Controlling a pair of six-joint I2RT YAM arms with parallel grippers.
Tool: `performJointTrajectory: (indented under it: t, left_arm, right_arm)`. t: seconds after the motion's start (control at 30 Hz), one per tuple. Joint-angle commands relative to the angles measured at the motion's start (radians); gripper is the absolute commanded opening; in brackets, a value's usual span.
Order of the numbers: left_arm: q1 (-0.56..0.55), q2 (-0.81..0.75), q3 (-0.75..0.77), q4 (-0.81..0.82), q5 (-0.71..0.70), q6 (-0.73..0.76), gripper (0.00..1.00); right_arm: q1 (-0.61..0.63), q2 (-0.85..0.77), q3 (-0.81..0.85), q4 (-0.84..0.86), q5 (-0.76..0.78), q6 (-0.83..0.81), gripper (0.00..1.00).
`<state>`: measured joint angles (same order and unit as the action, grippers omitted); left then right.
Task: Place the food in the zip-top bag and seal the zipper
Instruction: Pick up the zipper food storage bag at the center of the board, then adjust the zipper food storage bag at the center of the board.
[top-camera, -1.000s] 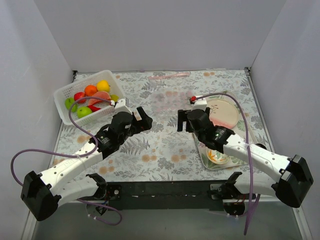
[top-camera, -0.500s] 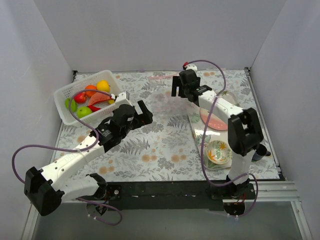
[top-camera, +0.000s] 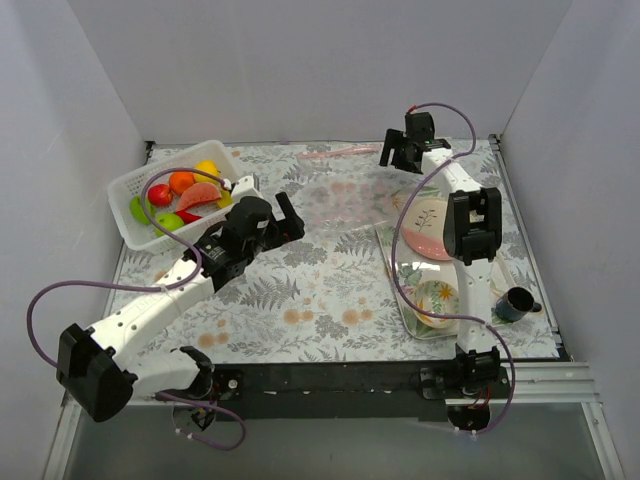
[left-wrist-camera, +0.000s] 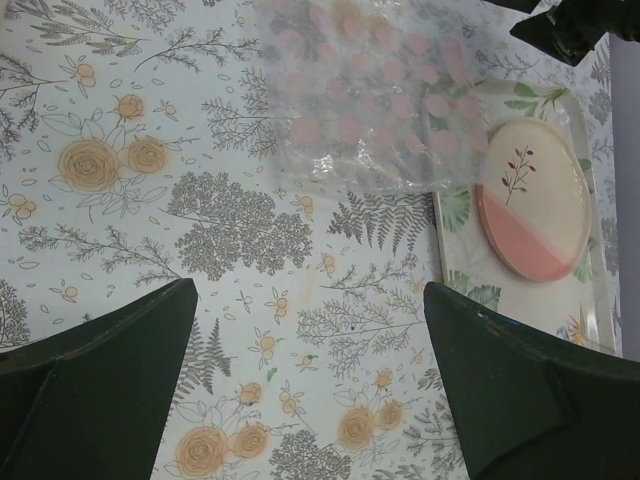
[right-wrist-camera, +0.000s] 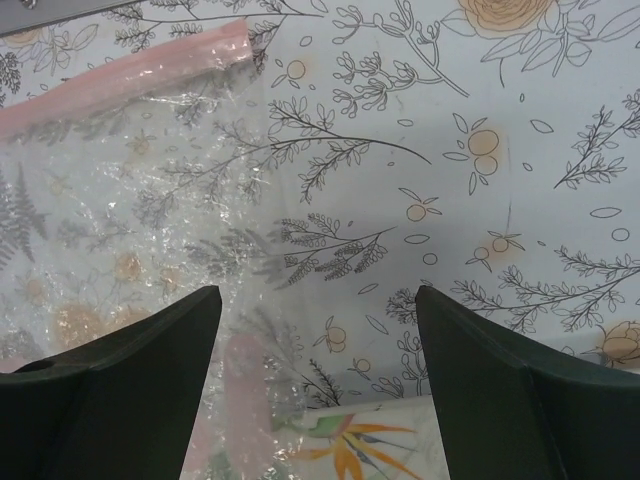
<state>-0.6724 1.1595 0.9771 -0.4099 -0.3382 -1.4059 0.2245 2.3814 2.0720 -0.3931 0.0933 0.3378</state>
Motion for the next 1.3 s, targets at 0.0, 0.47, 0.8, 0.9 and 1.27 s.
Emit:
performJointTrajectory:
  t: [0.0, 0.47, 0.8, 0.9, 1.27]
  left_arm:
    - [0.028, 0.006, 0.012, -0.006, 0.031, 0.022, 0.98]
    - [0.074, 0.06, 0.018, 0.031, 0.083, 0.025, 0.98]
    - [0.171, 0.134, 0.086, 0.052, 0.186, -0.067, 0.98]
    - [0.171, 0.146, 0.097, 0.04, 0.194, -0.077, 0.98]
    - [0.171, 0.077, 0.017, 0.066, 0.208, -0.163, 0.95]
  right_arm:
    - [-0.004, 0.01, -0.001, 0.012, -0.196, 0.017, 0.86]
    - [-0.001, 0.013, -0.076, 0.096, -0.397, 0.069, 0.36]
    - [0.229, -0.465, -0.49, 0.16, -0.152, -0.118, 0.01]
    - [0.337, -0.629, -0.691, 0.206, -0.059, -0.143, 0.01]
    - [0.51, -0.884, -0.646, 0.085, 0.385, -0.334, 0.01]
